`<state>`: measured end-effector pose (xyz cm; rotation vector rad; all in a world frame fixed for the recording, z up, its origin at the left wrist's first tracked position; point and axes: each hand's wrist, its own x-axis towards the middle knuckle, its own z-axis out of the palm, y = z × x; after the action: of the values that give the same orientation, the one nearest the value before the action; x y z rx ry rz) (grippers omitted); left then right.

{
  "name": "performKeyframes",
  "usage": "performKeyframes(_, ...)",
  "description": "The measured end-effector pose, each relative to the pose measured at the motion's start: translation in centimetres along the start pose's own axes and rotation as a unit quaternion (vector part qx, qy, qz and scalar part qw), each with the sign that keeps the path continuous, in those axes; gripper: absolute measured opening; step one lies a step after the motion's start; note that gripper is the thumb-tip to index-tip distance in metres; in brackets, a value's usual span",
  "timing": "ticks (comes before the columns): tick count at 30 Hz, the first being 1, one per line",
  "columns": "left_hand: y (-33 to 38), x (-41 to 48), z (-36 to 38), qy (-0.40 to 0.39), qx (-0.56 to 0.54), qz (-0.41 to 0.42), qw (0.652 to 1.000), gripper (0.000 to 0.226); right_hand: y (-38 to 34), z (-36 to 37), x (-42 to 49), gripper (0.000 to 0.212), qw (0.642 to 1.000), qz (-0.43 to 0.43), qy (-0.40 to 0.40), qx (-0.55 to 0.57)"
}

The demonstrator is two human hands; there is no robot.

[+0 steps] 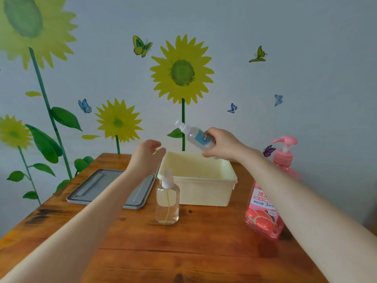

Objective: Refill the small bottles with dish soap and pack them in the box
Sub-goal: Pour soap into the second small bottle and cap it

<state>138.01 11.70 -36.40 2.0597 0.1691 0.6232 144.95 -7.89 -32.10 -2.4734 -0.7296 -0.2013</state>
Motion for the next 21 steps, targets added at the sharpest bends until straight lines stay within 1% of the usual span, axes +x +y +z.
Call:
performKeyframes(2,-1.9,1.0,0.3,-0.034,0.054,-0.011,0.998,0.039,1.3,1.2,1.9,0.041,0.995,0.016,-0.046,-0.088)
performKeyframes(5,-4.0,2.1,1.0,-0.095,0.135,0.010,0.986,0.036,3.5,3.8,4.3,0.042,0.975,0.042,-0.121,-0.184)
performKeyframes(8,-5.2,2.9,1.7,-0.158,0.197,0.027,0.967,0.034,5.3,6.5,6.0,0.038,0.956,0.057,-0.189,-0.217)
performKeyframes(10,-5.6,3.2,2.0,-0.184,0.216,0.031,0.958,0.034,6.1,7.9,6.7,0.033,0.944,0.065,-0.228,-0.231)
performKeyframes(11,-5.7,3.4,2.1,-0.191,0.222,0.037,0.955,0.033,6.4,8.4,7.0,0.033,0.939,0.068,-0.241,-0.237)
performKeyframes(13,-5.9,3.7,2.2,-0.195,0.233,0.048,0.952,0.032,7.1,9.4,7.6,0.041,0.932,0.069,-0.260,-0.242)
performKeyframes(15,-5.9,3.9,2.3,-0.194,0.243,0.052,0.949,0.030,7.7,10.2,8.0,0.043,0.929,0.067,-0.269,-0.247)
performKeyframes(21,-6.1,4.1,2.4,-0.198,0.247,0.052,0.947,0.029,9.1,11.6,8.3,0.030,0.919,0.074,-0.281,-0.266)
